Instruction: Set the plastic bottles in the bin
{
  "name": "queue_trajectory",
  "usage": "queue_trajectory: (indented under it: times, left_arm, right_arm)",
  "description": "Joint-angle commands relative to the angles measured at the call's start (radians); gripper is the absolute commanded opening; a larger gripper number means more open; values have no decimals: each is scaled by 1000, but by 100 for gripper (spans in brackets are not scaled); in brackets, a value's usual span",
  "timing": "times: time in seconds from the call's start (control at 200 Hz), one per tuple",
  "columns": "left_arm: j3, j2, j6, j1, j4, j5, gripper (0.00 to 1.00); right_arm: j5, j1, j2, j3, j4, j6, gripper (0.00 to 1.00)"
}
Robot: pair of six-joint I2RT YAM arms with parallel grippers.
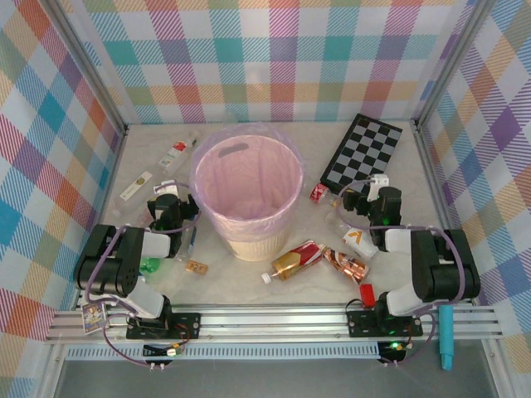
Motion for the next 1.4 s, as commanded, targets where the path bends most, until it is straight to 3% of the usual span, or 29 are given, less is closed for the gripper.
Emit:
queue_trajectory:
  times: [0.0, 0.19, 0.43, 0.675, 0.75, 0.825, 1.005, 1.17, 1.395]
  left_arm:
    - [70, -131, 8, -10, -177, -12, 100]
    - [181, -301, -86, -8, -530, -102, 100]
    - [395, -373, -389, 49, -1142, -180, 100]
    - [449, -557, -456, 100, -1249, -157, 98]
    - [545, -585, -409, 103, -1310, -172, 97]
    - [690, -557, -352, 101, -1399, -114, 98]
    - [987, -440, -306, 61, -1546, 284, 93]
    - [1126, -357, -183, -175, -1600, 304, 89]
    - [1150, -242, -183, -254, -1665, 365, 85]
  right_arm:
    - [-27, -7, -133, 87, -251, 33, 99]
    - [-21, -4, -304, 234, -705, 114, 99]
    - [-9, 13, -339, 614, -1466, 220, 99]
    - [47, 128, -183, 817, -1892, 242, 99]
    - [36, 154, -140, 822, -1920, 225, 99]
    - [22, 177, -91, 825, -1929, 207, 99]
    - [29, 228, 18, 812, -1890, 163, 99]
    - [18, 233, 115, 789, -1783, 122, 99]
    - [-63, 233, 193, 752, -1642, 106, 99]
